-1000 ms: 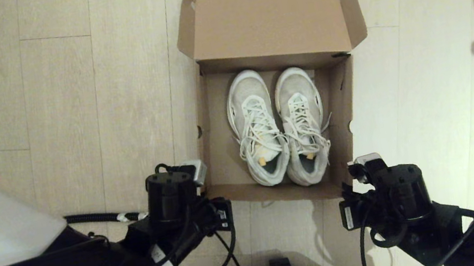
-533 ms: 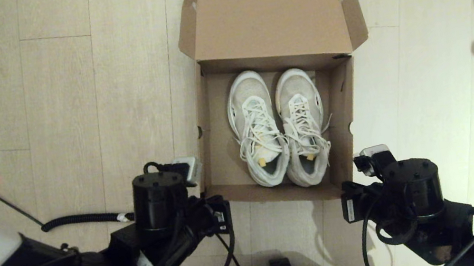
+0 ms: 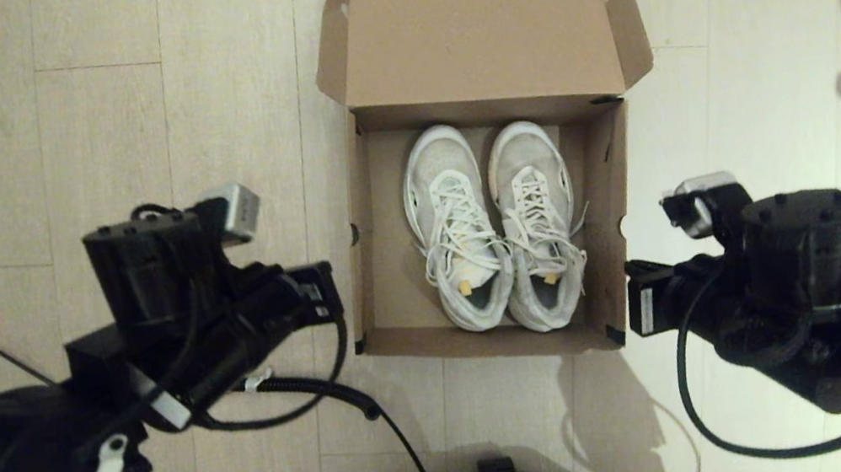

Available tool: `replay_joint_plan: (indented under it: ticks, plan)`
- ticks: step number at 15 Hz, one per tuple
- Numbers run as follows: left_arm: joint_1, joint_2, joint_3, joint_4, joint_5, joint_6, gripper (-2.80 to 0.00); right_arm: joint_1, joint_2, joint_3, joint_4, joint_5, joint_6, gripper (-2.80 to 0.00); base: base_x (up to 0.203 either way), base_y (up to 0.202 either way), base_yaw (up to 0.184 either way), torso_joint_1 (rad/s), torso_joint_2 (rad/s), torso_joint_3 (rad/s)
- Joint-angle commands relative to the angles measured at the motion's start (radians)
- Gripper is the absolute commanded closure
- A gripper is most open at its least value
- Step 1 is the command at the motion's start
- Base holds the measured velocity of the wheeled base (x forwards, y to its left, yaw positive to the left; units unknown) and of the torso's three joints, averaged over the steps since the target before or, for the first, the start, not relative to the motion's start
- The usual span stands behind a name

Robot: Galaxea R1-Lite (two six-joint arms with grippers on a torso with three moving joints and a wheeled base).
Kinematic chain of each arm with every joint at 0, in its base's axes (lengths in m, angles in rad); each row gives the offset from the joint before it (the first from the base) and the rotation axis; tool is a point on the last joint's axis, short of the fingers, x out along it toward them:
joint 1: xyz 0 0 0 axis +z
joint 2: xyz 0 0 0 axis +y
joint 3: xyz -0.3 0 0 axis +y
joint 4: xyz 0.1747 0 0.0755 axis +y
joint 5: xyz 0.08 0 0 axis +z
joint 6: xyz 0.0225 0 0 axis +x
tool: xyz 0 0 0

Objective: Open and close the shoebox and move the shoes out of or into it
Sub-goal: Close the shoe box

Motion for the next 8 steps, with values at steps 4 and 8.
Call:
replay_joint_plan:
  ticks: [4, 8]
  plan:
    - [0.265, 0.094, -0.356, 0.101, -0.239, -0.010, 0.00, -0.214, -0.112, -0.360, 0.348, 0.078, 0.008, 0.00, 0.000, 0.000, 0.000, 0.000, 0.00, 0.000]
    - [0.357, 0.273, -0.686, 0.116, -0.515, -0.211, 0.00, -0.522, -0.058, -0.504, 0.449, 0.463, 0.012, 0.00, 0.000, 0.000, 0.000, 0.000, 0.00, 0.000]
